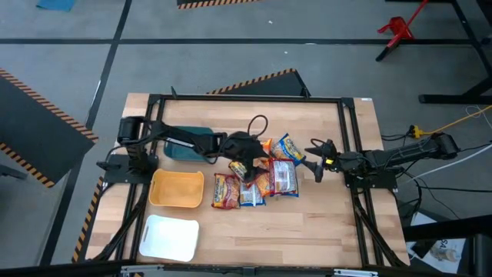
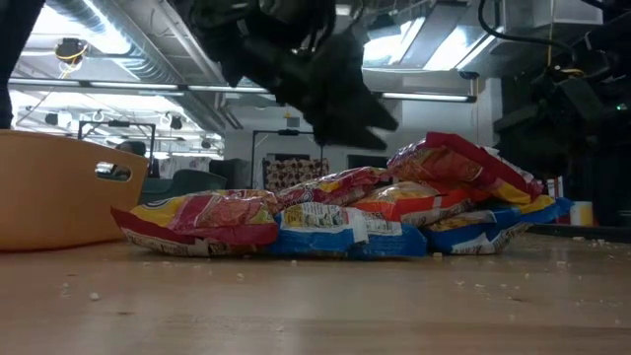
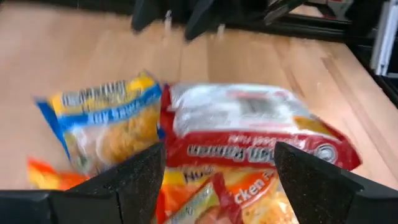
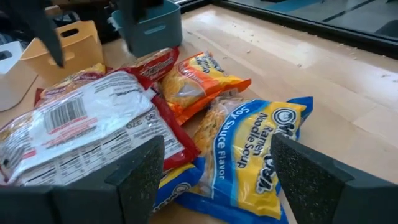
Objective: Sort Maruchan noodles
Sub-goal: Put the right red noodle pack into the white bin
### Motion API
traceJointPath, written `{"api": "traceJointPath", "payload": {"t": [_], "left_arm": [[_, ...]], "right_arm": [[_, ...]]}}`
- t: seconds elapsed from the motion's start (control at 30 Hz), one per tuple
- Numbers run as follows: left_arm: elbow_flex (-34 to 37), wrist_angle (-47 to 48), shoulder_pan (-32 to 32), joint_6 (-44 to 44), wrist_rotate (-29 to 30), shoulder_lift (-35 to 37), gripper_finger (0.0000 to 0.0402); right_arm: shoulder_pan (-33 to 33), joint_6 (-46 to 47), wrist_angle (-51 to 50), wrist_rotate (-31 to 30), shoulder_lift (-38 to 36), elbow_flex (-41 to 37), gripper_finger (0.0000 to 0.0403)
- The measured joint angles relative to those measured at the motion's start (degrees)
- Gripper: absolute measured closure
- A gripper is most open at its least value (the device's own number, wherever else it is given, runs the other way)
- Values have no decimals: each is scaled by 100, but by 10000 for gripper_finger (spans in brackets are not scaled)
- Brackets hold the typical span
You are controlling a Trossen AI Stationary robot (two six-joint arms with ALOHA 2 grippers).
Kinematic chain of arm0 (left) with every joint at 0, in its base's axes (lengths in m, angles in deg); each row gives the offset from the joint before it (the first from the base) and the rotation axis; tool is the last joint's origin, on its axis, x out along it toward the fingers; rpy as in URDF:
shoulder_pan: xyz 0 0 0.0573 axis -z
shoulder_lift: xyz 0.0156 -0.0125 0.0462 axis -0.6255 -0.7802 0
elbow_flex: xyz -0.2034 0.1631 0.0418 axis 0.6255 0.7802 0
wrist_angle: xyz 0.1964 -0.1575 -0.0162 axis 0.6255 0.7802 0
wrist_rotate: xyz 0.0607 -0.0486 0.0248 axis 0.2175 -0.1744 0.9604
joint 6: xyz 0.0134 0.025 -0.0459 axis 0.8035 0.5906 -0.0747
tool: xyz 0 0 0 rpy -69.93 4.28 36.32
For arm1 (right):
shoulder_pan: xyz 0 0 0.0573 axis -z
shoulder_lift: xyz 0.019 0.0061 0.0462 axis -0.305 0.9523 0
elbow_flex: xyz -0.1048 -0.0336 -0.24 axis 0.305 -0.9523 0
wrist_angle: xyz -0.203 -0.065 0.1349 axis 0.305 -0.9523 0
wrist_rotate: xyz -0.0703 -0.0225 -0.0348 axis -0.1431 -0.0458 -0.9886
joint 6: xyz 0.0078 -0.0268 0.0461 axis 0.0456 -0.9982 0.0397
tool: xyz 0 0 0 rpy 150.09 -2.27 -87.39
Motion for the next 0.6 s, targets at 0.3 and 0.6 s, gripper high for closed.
{"api": "traceJointPath", "payload": {"t": [0.3, 0.6], "left_arm": [[-3, -325, 14, -3414, -374, 41, 109], [2, -367, 246, -4727, -266, -209, 109]], "right_arm": [[0, 0, -4, 28, 0, 0, 121], [0, 194, -6, 28, 15, 0, 121]]}}
